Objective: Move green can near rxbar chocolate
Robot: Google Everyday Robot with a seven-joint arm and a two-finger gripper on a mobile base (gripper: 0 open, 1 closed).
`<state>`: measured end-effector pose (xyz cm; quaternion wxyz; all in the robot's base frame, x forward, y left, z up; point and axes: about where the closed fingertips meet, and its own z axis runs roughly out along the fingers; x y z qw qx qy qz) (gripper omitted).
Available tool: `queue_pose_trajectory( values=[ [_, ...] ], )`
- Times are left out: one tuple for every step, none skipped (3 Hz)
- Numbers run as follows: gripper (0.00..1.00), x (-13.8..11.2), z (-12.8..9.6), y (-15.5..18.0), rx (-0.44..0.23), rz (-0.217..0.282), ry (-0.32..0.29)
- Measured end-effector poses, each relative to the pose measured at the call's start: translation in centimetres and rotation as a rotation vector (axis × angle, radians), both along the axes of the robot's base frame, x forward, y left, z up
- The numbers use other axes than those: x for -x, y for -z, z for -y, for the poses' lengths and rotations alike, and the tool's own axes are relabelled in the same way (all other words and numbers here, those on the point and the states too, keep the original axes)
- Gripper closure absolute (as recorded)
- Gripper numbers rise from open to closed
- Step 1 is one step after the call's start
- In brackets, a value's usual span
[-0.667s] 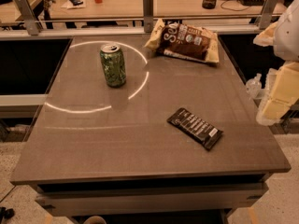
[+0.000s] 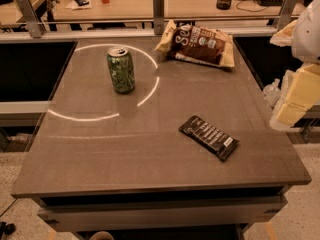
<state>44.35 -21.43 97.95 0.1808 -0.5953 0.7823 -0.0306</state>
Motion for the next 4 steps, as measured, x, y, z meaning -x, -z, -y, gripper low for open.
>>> queue_pose_trajectory(
  values=[
    [0.00,-2.8,-1.3,-1.1,-0.088,0.080,0.005],
    [0.00,-6.7,-3.1,-2.9,-0.224,0.182,0.006],
    [0.00,-9.9,-6.4,-5.0,-0.374,0.238,-0.047],
    [0.00,-11.9,-10.8,-5.0,-0.536,0.193,-0.122]
  ],
)
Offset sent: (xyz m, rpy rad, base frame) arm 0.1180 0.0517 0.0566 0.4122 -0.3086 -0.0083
